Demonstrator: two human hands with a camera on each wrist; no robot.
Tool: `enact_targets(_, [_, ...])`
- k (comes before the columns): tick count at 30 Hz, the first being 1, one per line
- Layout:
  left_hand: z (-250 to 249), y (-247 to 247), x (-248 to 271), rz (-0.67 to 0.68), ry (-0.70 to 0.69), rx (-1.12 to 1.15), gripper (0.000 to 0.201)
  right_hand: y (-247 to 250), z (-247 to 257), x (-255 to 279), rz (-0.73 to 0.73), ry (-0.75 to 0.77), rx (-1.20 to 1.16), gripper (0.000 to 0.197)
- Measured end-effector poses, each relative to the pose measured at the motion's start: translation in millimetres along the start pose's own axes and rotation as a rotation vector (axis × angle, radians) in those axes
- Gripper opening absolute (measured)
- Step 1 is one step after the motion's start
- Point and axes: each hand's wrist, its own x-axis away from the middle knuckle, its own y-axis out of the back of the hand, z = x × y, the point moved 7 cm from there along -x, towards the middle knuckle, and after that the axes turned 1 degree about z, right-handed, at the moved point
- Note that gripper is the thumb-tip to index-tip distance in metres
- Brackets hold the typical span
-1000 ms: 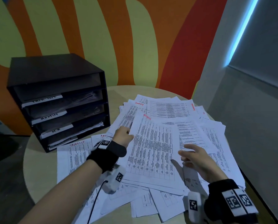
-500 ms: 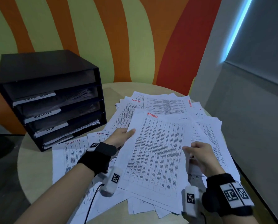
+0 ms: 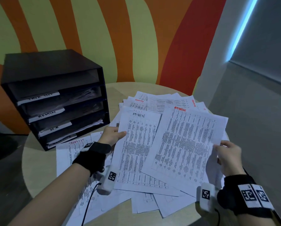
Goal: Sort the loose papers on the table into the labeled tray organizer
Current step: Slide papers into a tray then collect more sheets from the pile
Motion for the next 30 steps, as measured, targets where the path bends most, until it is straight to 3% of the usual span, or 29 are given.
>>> enact_targets(3, [-7.9, -0.9, 3.7, -0.048, -0.039, -0.084, 0.009, -3.5, -4.7, -1.5, 0.014, -0.018, 0.013, 0.016])
enact_targets(6, [-12.9, -5.6, 5.5, -0.081, -0.057, -0.160, 0.054, -7.3, -6.9, 1.0, 0.033, -0.045, 0.008, 0.016])
enact_targets(9, [-20.6, -11.3, 2.2, -0.068, -0.094, -0.733, 0.105, -9.2, -3.5, 5.5, 0.057, -0.057, 0.017, 0.025])
enact_targets(11, [-25.0, -12.6, -6.5, -0.058, -0.125, -1.006, 0.116, -10.5, -0.3, 9.6, 0.080, -0.059, 0.026, 0.032])
enact_targets(13, [-25.4, -15.5, -19.8, 0.013, -0.119, -1.080, 0.118, -11.0, 2.6, 13.6, 0.100, -0.060, 0.038, 0.036])
enact_targets(16, [-25.3, -22.5, -28.4, 0.113, -0.048, -1.046, 0.117, -13.4, 3.5, 16.2, 0.129, -0.059, 0.053, 0.039])
enact_targets(20, [-35.0, -26.3, -32.3, -0.002, -0.070, -1.072, 0.094, -17.1, 3.5, 19.1, 0.148, -0.069, 0.024, 0.037])
enact_targets(23, [-32.0, -31.3, -33.3, -0.038, -0.072, -0.994, 0.094, -20.8, -0.4, 16.5, 0.181, -0.083, 0.027, 0.031])
enact_targets(24, [-30.7, -32.3, -33.9, -0.046, -0.086, -0.936, 0.086, -23.1, -1.8, 17.1, 0.207, -0.092, 0.034, 0.027])
enact_targets(27, [-31.0, -33.6, -31.9, -0.053, -0.192, -0.767, 0.019, -29.2, -4.1, 20.5, 0.274, -0.109, 0.025, 0.025])
enact_targets(30, [-36.6, -32.1, -29.3, -0.045, -0.260, -0.648, 0.040, -33.2, -5.8, 21.2, 0.305, -0.108, 0.040, 0.033])
